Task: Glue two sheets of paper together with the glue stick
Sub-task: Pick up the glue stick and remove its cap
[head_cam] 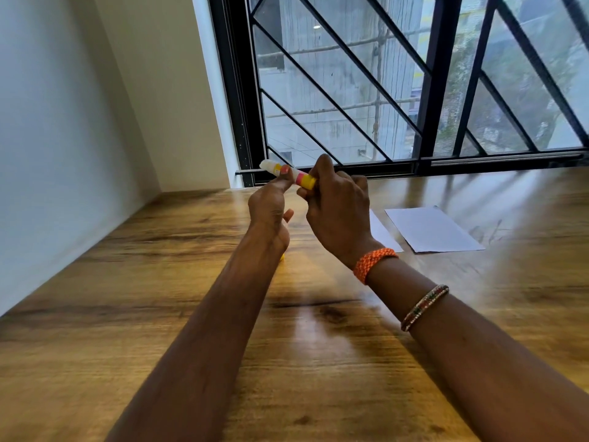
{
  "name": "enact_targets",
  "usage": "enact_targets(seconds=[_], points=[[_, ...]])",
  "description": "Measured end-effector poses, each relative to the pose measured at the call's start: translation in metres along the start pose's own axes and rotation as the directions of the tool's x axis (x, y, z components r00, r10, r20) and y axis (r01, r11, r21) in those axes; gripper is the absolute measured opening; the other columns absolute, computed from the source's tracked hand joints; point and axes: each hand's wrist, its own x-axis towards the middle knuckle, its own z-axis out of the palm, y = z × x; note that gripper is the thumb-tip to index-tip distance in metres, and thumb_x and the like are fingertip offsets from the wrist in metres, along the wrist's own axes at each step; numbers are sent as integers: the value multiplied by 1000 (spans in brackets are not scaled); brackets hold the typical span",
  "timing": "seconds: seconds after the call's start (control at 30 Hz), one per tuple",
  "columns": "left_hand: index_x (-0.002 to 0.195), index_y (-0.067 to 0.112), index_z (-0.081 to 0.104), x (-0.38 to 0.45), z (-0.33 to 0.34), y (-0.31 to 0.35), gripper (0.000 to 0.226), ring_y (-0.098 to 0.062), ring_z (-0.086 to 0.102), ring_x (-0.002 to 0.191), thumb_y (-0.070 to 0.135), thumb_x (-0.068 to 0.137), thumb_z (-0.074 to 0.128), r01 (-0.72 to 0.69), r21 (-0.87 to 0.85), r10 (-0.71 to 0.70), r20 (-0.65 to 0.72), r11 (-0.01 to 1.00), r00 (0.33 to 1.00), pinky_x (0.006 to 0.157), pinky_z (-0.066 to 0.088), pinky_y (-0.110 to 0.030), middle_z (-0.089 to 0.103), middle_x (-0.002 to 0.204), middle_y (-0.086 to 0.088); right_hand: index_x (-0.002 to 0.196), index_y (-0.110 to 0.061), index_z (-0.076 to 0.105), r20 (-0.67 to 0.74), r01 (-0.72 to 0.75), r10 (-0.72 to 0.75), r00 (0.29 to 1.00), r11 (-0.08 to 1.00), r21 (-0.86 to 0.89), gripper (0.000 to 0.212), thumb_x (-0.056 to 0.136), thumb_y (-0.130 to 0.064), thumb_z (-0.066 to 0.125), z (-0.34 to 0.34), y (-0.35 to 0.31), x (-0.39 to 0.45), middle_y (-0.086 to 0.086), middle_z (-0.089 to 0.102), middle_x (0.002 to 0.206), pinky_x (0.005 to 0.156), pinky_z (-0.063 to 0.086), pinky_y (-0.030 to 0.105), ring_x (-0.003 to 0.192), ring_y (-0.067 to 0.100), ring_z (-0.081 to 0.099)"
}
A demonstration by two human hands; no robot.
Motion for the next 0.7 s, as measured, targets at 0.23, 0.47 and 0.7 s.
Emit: enact_targets(seconds=[0.23,0.47,0.7], points=[[101,15,63,0,-5,-1,13,-10,49,86,14,88,58,10,25,-12,79,1000,997,78,41,-31,58,86,4,99,-14,47,655,-756,378,654,350,553,18,89,-12,62,-6,-3,6,6,63,82,64,49,24,71,11,60],[126,9,54,-4,-4,3,61,-18,47,104,37,76,72,0,16,-1,12,1000,1000,75,39,-33,59,115,-3,108,-5,52,47,119,-116,992,991,-67,31,82,-11,68,0,-6,-8,7,66,80,55,34,28,65,24,62],[122,8,54,-7,-3,2,56,-18,41,105,38,78,71,-10,41,12,-50,999,999,85,37,-38,57,117,-3,103,-7,57,-25,174,-182,983,965,-194,37,75,-19,77,0,-2,-1,8,68,79,54,45,29,63,25,65]])
